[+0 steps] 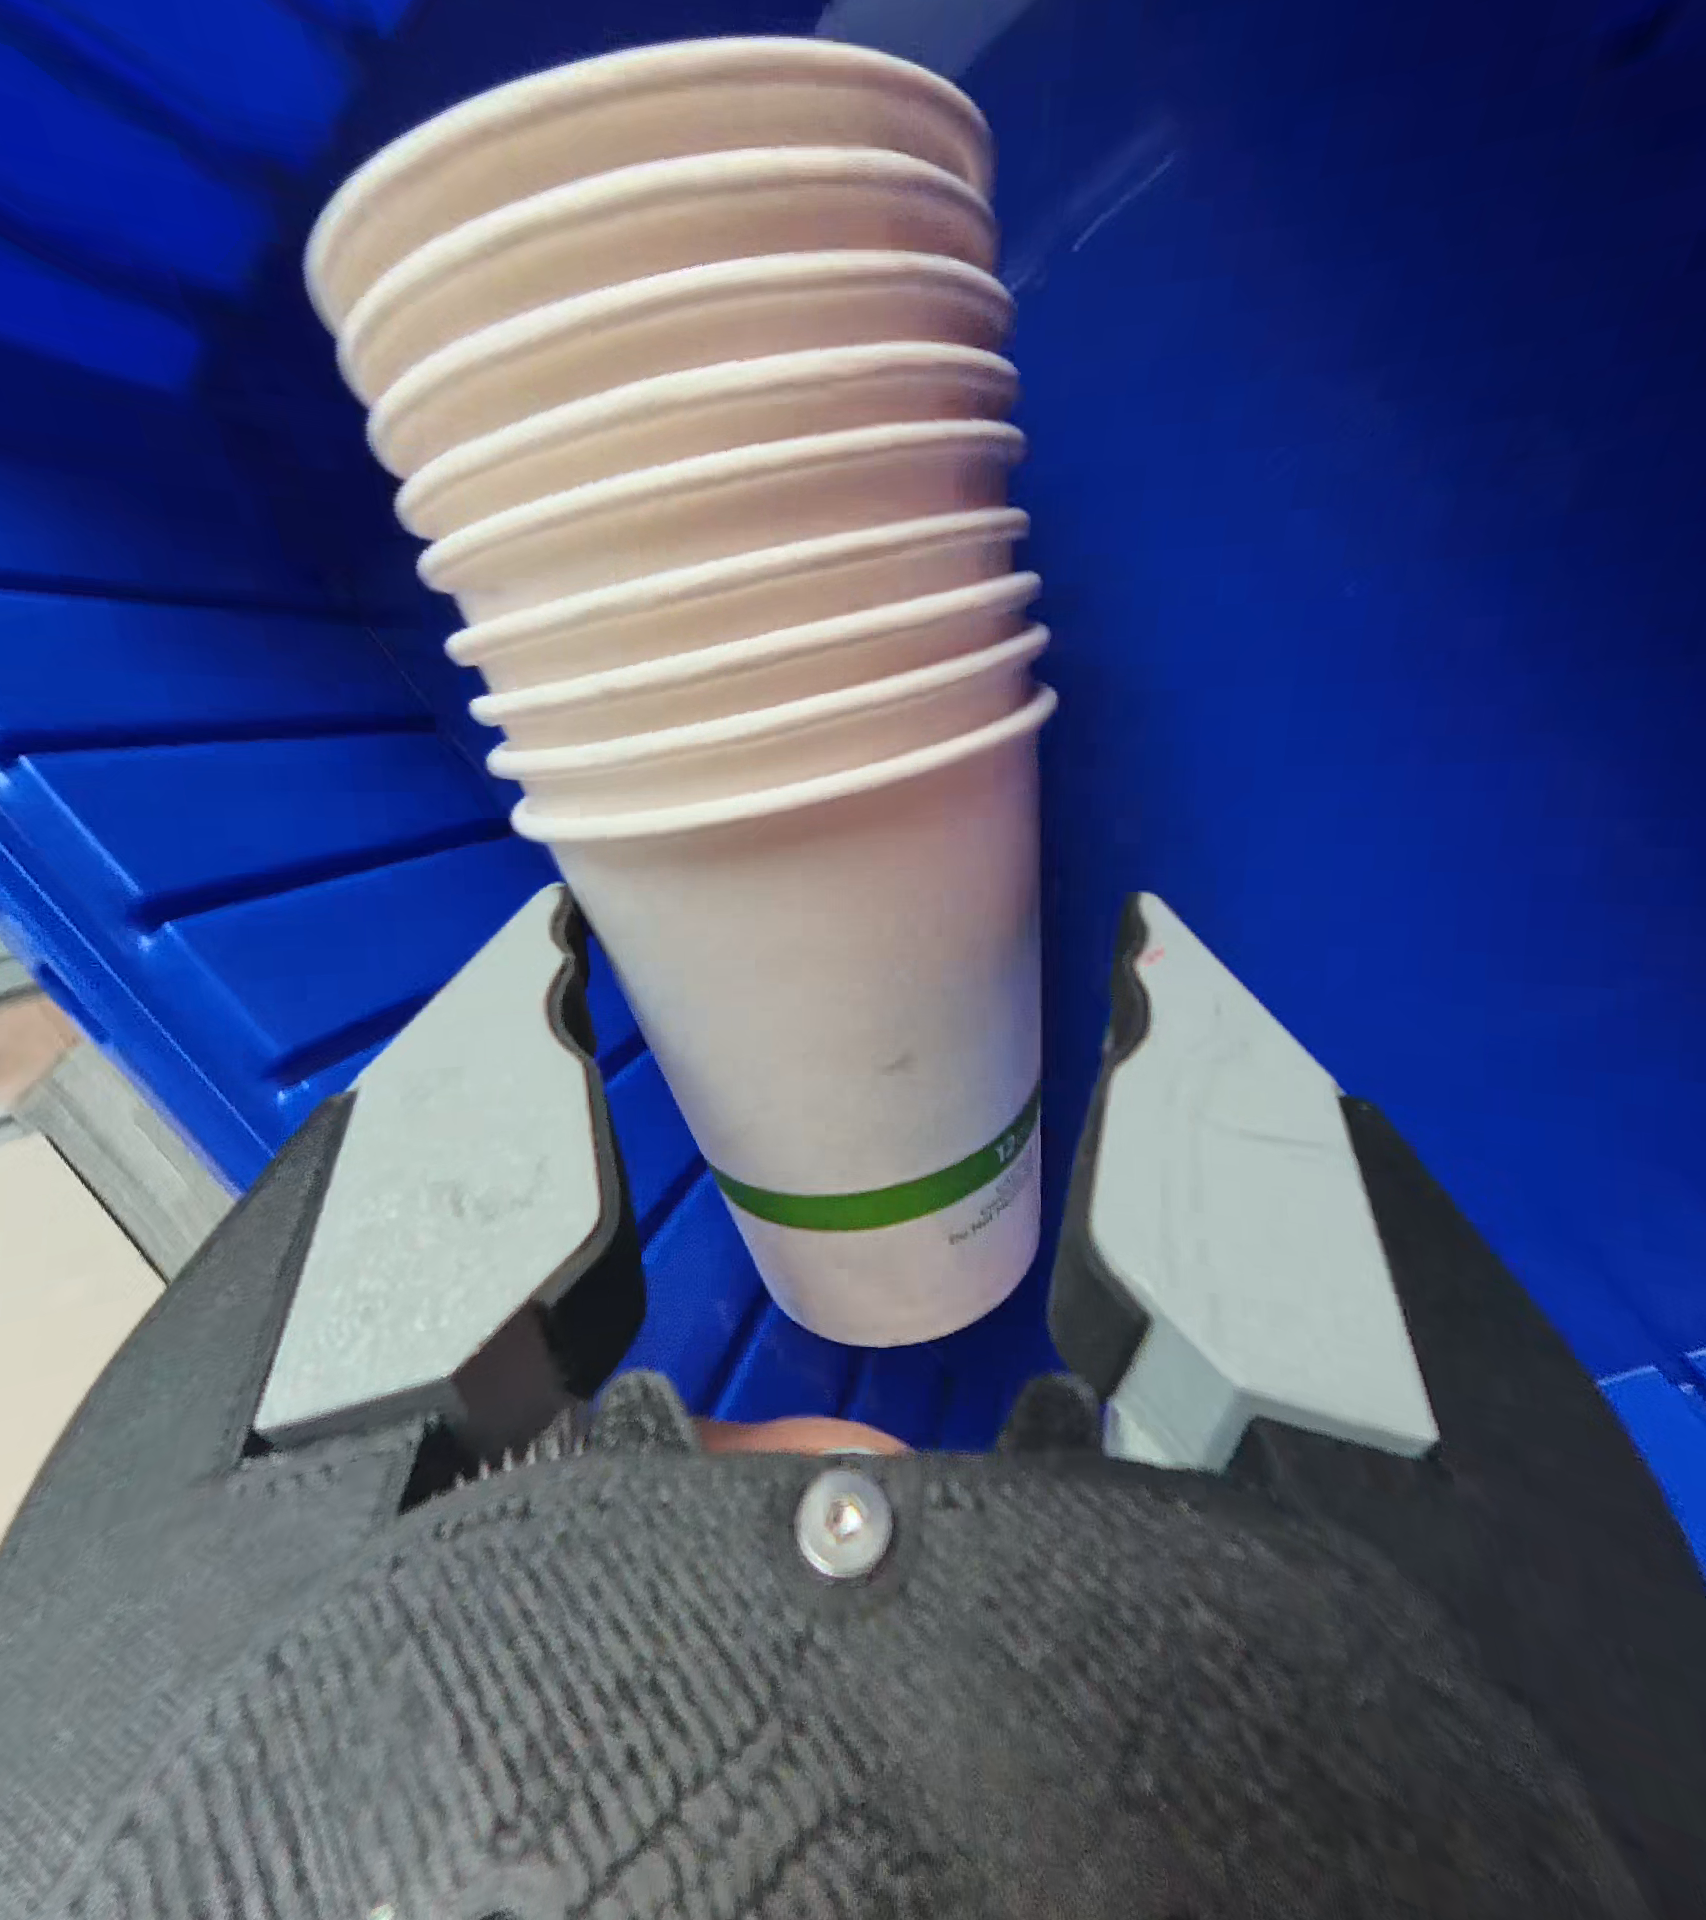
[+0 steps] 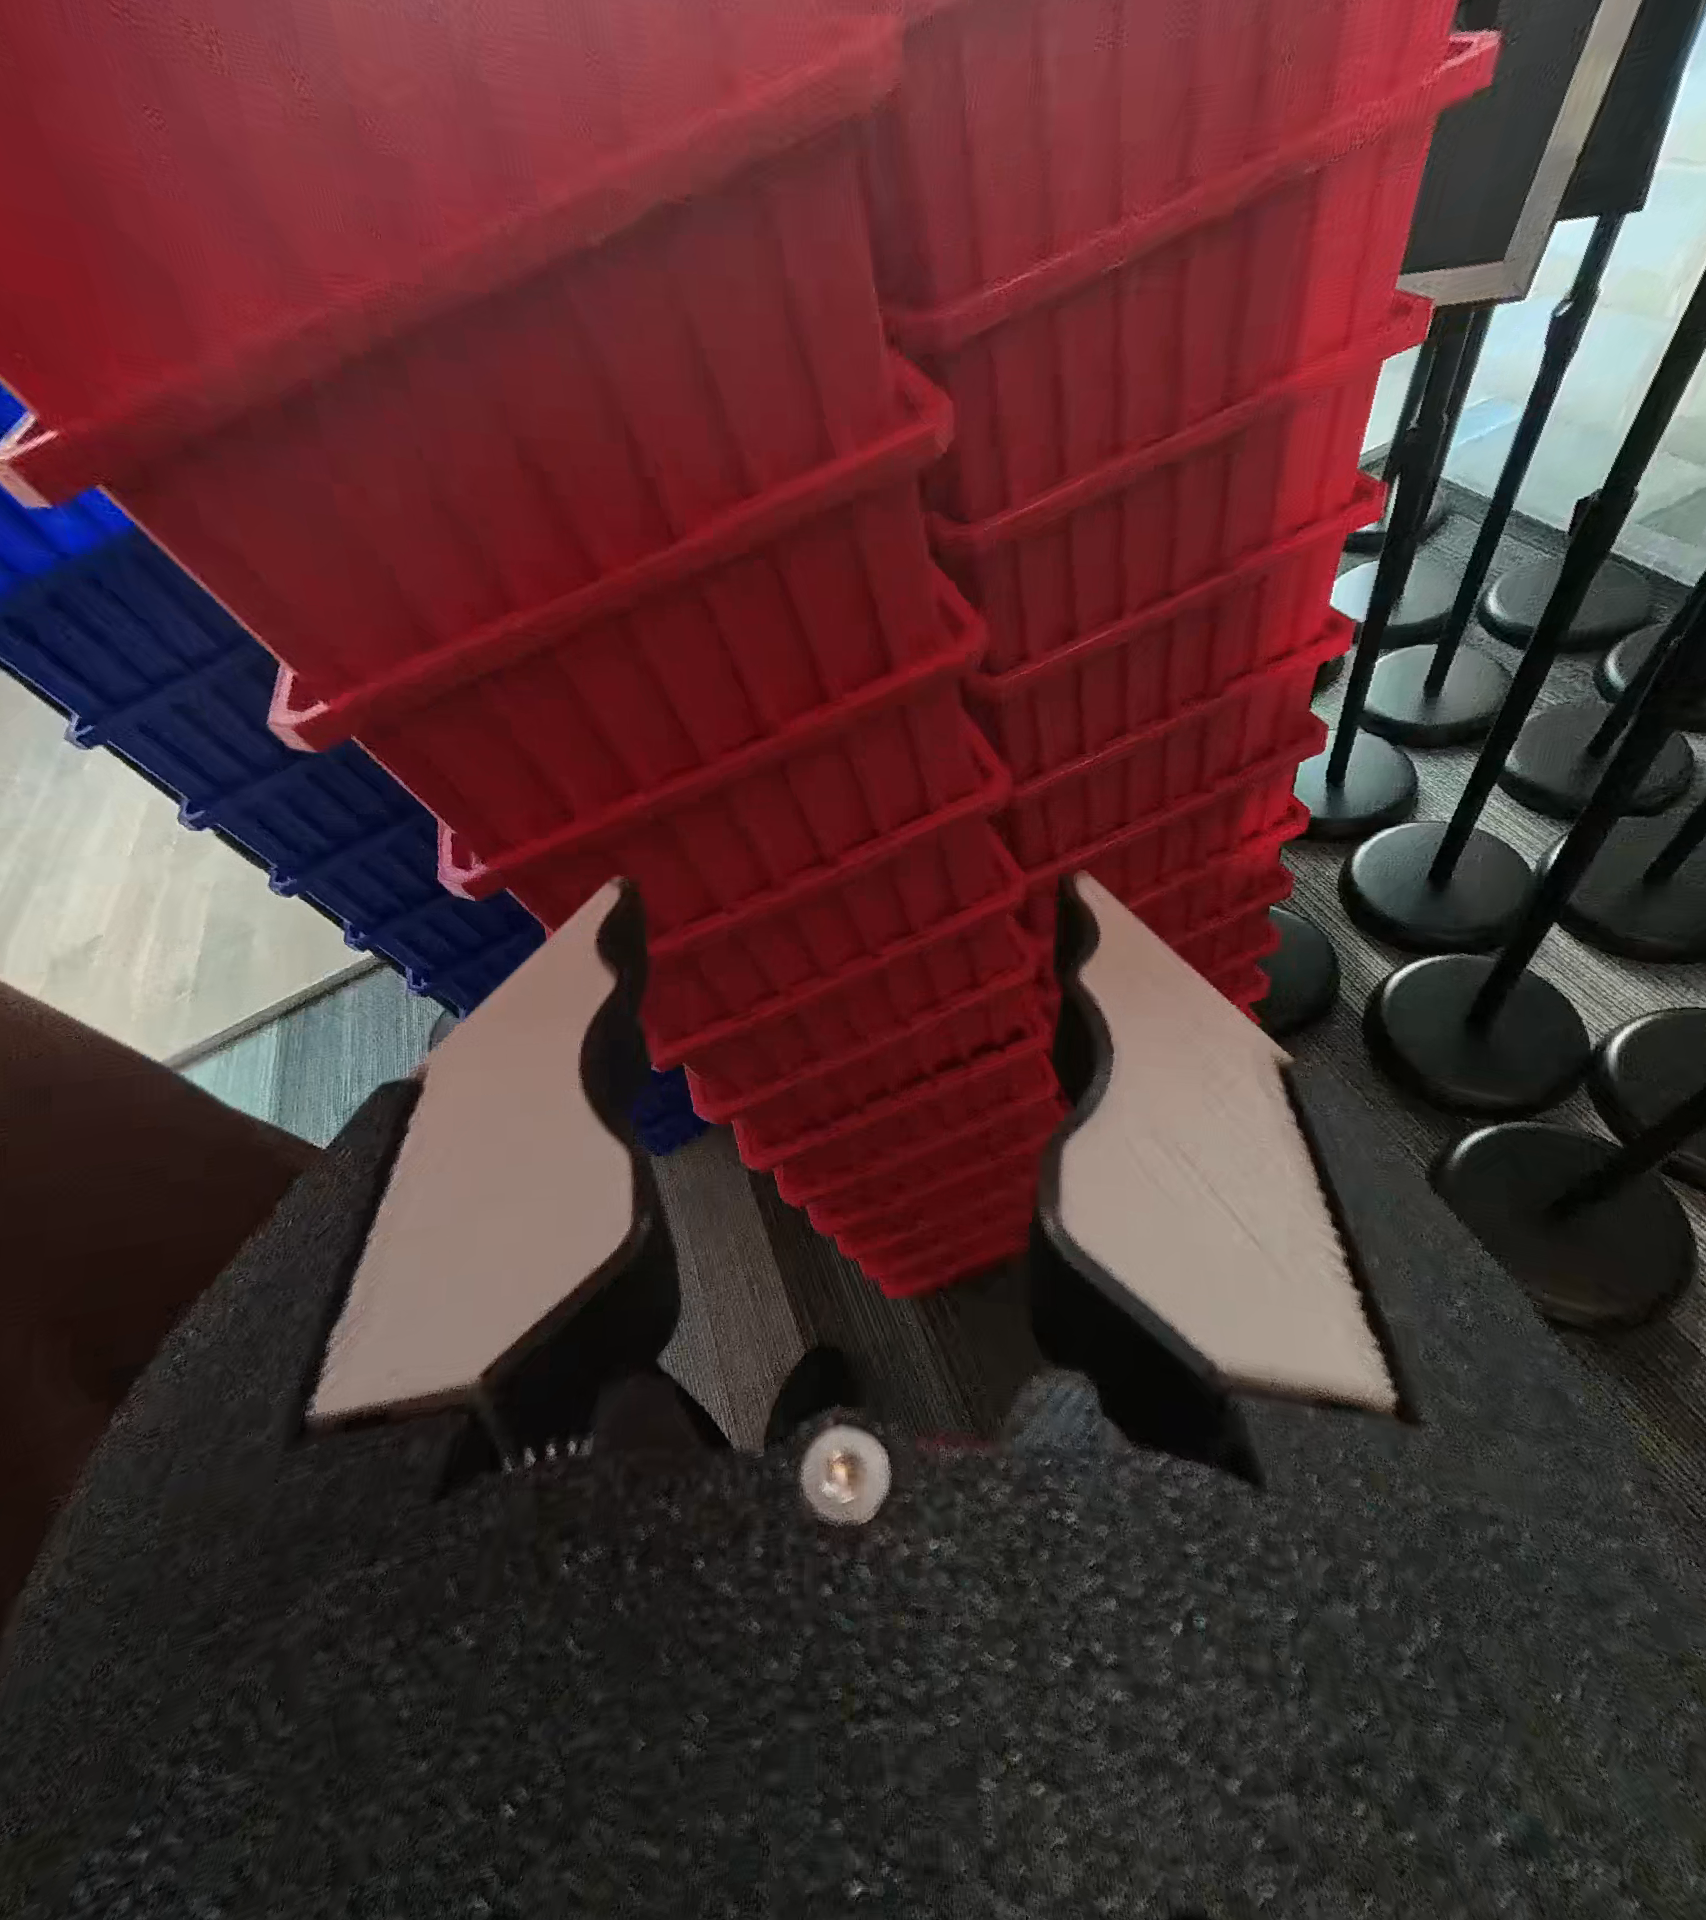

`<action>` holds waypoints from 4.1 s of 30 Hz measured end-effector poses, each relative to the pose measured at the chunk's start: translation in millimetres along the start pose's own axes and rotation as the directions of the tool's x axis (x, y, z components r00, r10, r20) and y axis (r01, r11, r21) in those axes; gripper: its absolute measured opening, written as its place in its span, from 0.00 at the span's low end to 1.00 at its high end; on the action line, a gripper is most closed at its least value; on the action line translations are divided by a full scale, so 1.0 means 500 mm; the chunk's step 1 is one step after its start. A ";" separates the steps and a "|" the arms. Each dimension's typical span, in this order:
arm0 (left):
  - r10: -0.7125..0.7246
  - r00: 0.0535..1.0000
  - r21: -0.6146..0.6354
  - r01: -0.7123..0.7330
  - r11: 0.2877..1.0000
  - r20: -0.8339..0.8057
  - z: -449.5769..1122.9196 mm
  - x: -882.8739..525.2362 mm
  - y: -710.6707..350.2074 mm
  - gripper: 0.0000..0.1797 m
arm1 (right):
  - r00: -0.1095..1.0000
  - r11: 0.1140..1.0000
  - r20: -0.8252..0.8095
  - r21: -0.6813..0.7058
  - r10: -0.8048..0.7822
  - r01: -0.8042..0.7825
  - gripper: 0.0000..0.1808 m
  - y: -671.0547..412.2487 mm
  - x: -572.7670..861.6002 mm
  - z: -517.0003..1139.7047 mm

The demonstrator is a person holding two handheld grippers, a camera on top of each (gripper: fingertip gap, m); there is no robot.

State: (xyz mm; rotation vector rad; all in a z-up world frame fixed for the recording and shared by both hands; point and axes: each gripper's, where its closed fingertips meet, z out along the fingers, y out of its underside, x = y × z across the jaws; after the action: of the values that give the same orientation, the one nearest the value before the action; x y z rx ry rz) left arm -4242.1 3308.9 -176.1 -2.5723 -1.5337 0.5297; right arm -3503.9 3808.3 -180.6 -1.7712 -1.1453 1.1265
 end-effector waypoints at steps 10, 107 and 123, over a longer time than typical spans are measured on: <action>0.106 0.991 0.010 -0.106 0.994 -0.078 0.054 0.014 -0.006 0.63 | 0.996 0.997 -0.058 0.031 0.073 -0.072 0.40 -0.003 0.024 -0.017; -0.006 -1.000 0.972 -0.025 -0.233 -0.027 -1.574 3.482 2.506 0.49 | 0.652 0.835 -0.583 0.531 0.484 -0.145 0.53 0.321 1.462 -2.382; 0.050 -0.996 0.964 0.061 -0.257 0.077 -1.770 4.190 2.621 0.48 | 0.528 0.795 -0.612 0.556 0.589 -0.242 0.53 0.343 2.125 -2.692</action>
State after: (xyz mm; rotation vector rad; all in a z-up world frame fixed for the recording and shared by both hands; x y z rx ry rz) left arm -1939.7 4569.0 -199.8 -1.3904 1.9738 -1.2601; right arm -1968.7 4591.2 -161.8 -1.9135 0.0821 0.6311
